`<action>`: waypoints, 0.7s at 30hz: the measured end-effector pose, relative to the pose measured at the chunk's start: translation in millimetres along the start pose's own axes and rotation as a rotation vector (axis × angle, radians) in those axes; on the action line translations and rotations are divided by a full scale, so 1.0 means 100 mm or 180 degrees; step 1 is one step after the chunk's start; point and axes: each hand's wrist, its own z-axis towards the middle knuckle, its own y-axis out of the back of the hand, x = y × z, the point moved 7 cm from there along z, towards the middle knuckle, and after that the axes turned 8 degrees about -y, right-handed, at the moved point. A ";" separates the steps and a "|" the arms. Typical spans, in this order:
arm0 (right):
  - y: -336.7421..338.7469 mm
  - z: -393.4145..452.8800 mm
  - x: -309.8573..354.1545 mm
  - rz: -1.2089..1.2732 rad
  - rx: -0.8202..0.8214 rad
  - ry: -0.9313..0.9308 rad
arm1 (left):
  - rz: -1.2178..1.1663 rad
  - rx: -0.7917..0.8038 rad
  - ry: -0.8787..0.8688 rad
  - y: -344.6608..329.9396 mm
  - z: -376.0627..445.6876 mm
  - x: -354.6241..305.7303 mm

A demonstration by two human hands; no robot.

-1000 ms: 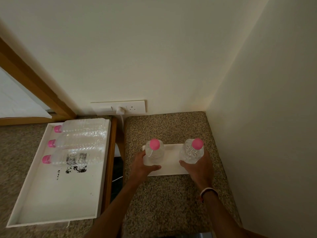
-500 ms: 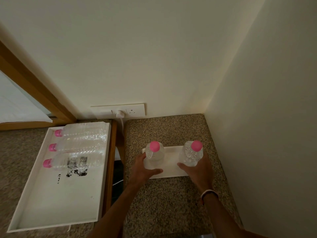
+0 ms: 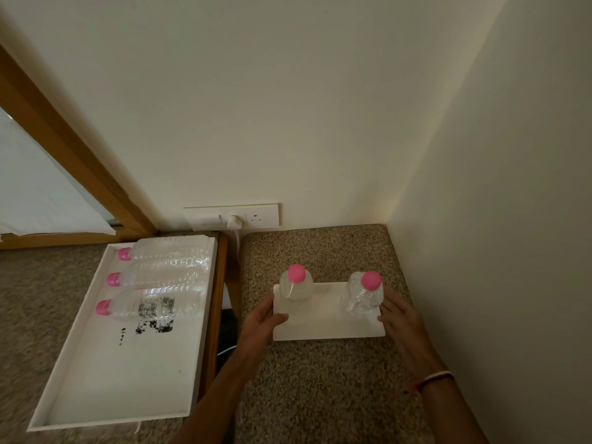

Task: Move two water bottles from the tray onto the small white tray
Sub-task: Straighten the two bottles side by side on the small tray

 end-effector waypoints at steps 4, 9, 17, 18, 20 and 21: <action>0.01 0.01 -0.02 0.0127 -0.0096 0.0002 | -0.0045 -0.0129 0.0077 0.00 0.00 0.02; -0.01 0.03 -0.02 0.0051 -0.0143 0.0120 | -0.0049 -0.0198 0.0117 0.01 -0.03 0.07; -0.03 0.04 -0.05 -0.0151 -0.0209 0.0212 | -0.0118 -0.0285 0.0189 0.00 -0.03 0.09; -0.03 0.04 -0.04 -0.0180 -0.0217 0.0224 | -0.0133 -0.0275 0.0184 0.00 -0.03 0.10; -0.03 0.05 -0.04 -0.0197 -0.0248 0.0212 | -0.0140 -0.0271 0.0194 0.00 -0.02 0.11; -0.02 0.05 -0.05 -0.0202 -0.0270 0.0198 | -0.0127 -0.0278 0.0207 0.00 -0.02 0.11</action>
